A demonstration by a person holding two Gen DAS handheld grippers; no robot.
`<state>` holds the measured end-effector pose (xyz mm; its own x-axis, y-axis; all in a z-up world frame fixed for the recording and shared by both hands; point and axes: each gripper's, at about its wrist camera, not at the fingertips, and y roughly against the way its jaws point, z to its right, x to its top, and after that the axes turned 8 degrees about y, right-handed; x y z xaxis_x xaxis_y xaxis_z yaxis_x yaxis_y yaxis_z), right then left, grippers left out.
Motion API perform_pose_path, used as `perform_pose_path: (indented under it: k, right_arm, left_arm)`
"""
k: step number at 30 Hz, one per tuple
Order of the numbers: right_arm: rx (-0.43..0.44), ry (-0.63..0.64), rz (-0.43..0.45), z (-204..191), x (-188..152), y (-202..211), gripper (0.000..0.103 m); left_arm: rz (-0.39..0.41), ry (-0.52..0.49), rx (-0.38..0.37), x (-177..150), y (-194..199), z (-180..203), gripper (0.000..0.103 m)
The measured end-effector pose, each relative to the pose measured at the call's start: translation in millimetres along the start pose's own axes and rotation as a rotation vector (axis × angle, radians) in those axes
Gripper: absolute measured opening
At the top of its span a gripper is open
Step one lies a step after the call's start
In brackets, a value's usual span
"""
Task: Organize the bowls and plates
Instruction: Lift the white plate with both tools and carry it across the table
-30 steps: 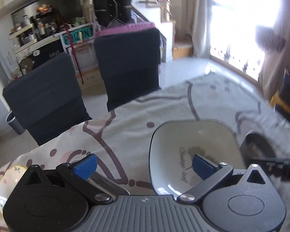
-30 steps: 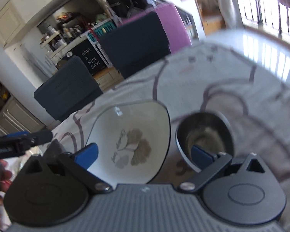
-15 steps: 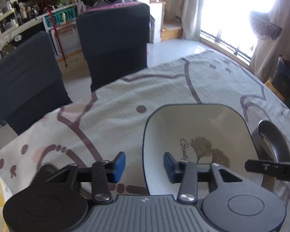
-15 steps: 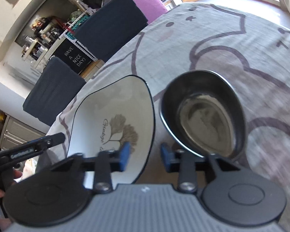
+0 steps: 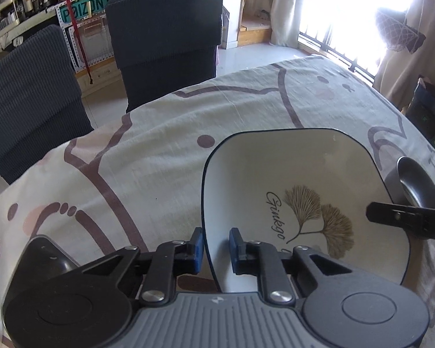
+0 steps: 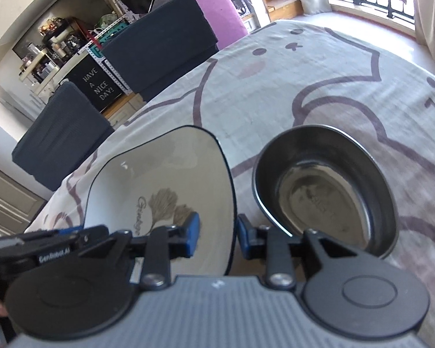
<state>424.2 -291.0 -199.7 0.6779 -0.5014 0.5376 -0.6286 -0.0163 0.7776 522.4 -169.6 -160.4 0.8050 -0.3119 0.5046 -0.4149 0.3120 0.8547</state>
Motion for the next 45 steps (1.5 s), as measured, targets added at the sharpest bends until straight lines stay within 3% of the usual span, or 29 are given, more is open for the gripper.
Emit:
perform_pose_path:
  k: [10,12,13,19,25,30,38,45]
  right_arm:
    - [-0.033,0.130,-0.002,-8.8,24.7,-25.2,0.032]
    - [-0.019,0.140,-0.014,-4.2,27.9,-28.7,0.026]
    - [-0.019,0.135,-0.019,-0.6,29.3,-29.9,0.018]
    - [0.001,0.175,-0.008,3.9,25.7,-28.5,0.016]
    - [0.029,0.182,0.050,0.7,30.1,-2.9,0.017]
    - [0.074,0.184,0.125,-8.9,35.1,42.6,0.016]
    - [0.176,0.248,0.145,-31.8,13.1,105.8,0.016]
    - [0.239,0.292,-0.004,-44.4,-23.4,130.8,0.016]
  left_arm:
    - [-0.016,0.119,-0.071,0.7,-4.9,-14.0,0.020]
    - [-0.013,0.121,-0.079,0.3,-4.7,-14.5,0.019]
    - [-0.010,0.127,-0.080,-0.2,-4.5,-15.0,0.018]
    - [0.044,0.142,-0.071,-6.8,4.8,-12.2,0.017]
    - [0.127,0.152,-0.077,-0.7,49.2,-6.5,0.015]
    - [0.205,0.183,-0.080,-3.0,106.2,-3.1,0.014]
    - [0.267,0.295,-0.047,-51.1,190.5,-12.6,0.011]
    - [0.244,0.411,-0.029,-129.1,233.3,-21.5,0.008]
